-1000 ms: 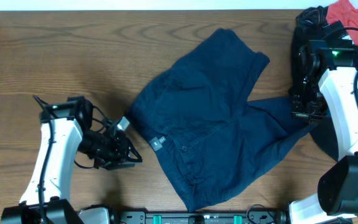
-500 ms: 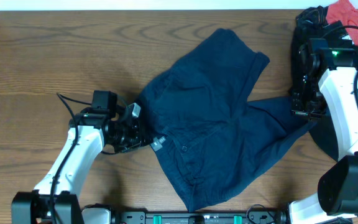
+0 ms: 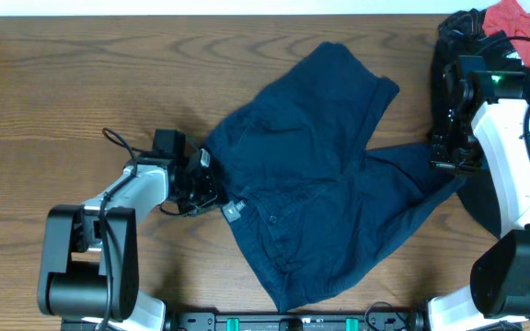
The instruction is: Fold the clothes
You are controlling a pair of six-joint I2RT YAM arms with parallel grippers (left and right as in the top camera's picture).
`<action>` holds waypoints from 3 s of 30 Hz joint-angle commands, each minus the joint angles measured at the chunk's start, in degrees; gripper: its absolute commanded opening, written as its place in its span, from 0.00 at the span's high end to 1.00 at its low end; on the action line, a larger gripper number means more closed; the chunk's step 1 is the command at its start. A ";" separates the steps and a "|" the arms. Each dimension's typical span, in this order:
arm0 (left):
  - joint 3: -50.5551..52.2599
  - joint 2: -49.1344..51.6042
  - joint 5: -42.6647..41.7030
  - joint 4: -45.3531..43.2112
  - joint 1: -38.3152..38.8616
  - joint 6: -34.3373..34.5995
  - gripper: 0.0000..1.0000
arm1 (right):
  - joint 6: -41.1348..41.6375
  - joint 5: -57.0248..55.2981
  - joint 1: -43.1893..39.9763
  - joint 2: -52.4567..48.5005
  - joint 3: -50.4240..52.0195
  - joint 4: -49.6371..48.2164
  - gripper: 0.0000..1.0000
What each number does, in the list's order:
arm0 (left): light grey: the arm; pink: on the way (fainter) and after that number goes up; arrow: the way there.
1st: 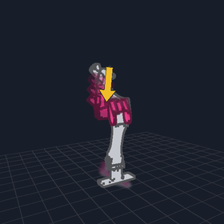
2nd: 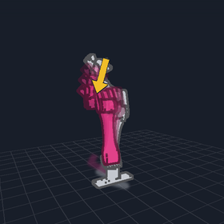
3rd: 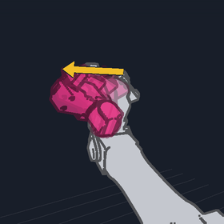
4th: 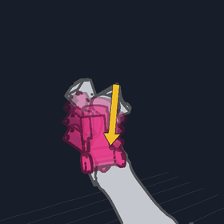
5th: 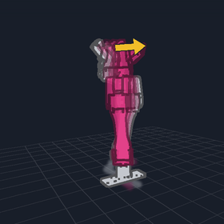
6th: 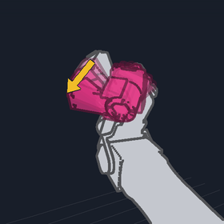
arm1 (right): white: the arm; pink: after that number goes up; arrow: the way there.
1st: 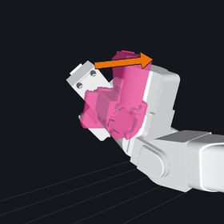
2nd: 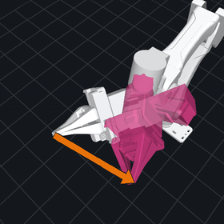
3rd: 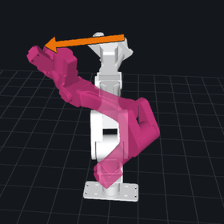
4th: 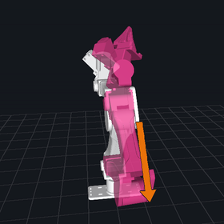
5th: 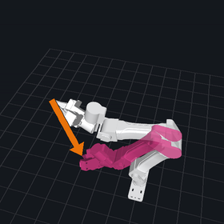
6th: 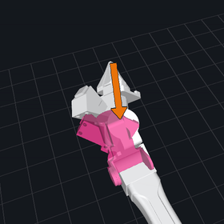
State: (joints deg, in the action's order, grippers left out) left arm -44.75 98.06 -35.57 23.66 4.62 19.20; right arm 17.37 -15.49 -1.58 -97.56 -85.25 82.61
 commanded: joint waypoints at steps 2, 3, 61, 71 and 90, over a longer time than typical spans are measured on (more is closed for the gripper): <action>-0.26 4.24 10.84 -5.55 -0.11 2.58 0.88 | -0.28 4.83 0.59 -0.09 0.04 -1.20 0.99; -0.61 4.79 12.39 -6.49 -0.46 2.58 0.87 | -0.28 5.25 1.11 -0.09 0.04 -1.66 0.99; -27.58 20.04 -15.50 14.67 -2.25 -14.05 0.70 | 6.14 6.97 15.32 -0.09 0.04 -11.13 0.99; -25.53 20.06 -9.62 13.25 -1.31 -13.81 0.68 | 6.14 6.97 15.32 -0.09 0.04 -10.36 0.99; -29.03 17.97 -10.21 26.01 -9.62 -20.31 0.94 | 7.26 5.22 15.37 -0.09 0.04 -8.55 0.99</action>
State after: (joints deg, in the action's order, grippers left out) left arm -71.26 118.37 -49.43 47.53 -0.30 1.98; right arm 23.05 -8.58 13.21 -97.56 -85.25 73.60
